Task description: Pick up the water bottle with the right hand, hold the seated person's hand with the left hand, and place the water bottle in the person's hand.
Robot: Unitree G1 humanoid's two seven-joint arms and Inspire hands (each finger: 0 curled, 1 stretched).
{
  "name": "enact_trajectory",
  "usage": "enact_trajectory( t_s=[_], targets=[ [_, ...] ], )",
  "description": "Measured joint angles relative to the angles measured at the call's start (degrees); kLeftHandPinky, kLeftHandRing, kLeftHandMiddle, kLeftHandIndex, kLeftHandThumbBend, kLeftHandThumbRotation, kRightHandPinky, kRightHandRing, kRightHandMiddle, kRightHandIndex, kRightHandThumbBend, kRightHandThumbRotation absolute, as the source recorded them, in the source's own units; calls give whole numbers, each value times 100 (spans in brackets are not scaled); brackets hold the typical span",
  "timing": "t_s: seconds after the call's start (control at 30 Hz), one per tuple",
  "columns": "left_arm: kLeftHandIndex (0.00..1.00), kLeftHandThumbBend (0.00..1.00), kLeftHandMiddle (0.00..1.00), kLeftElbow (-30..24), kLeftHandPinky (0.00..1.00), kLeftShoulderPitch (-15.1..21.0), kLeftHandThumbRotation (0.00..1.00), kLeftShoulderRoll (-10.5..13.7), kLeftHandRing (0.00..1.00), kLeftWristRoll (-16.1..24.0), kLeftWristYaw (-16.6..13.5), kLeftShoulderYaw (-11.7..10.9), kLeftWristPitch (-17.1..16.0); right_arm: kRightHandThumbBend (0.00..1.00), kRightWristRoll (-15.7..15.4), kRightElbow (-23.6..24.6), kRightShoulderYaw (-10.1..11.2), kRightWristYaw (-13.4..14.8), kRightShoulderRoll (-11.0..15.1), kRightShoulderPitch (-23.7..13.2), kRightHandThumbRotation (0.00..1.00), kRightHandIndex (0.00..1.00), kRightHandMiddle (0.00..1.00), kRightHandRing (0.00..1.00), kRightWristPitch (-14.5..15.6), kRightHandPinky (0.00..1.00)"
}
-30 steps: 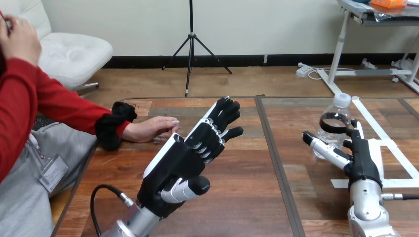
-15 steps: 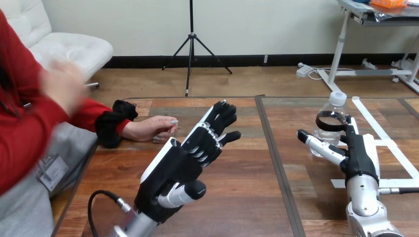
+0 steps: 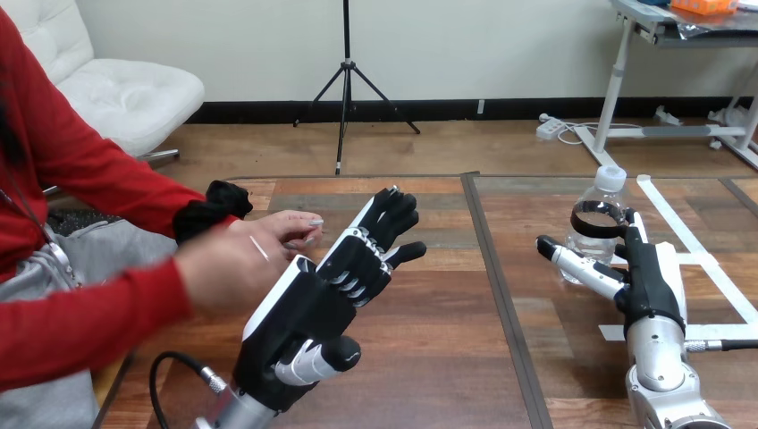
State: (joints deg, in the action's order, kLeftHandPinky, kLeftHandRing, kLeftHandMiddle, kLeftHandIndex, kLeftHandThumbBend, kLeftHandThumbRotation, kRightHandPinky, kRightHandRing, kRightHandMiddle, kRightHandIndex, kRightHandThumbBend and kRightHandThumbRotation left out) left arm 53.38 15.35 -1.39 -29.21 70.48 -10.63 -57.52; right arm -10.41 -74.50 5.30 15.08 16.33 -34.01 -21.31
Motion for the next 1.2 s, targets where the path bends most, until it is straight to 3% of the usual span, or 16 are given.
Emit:
enact_trajectory(
  t_s=[0.47,1.2],
  targets=[
    [98,100,100,-137,90,-97,67,25,98,-262,234,-100,61,100,-60,-40,-22,36,1,-80,46,100,93,89,98,79],
    [96,100,99,-140,90,-127,65,56,98,-693,715,-392,132,100,-116,-126,-30,106,-10,-282,34,96,91,89,244,80]
  ],
)
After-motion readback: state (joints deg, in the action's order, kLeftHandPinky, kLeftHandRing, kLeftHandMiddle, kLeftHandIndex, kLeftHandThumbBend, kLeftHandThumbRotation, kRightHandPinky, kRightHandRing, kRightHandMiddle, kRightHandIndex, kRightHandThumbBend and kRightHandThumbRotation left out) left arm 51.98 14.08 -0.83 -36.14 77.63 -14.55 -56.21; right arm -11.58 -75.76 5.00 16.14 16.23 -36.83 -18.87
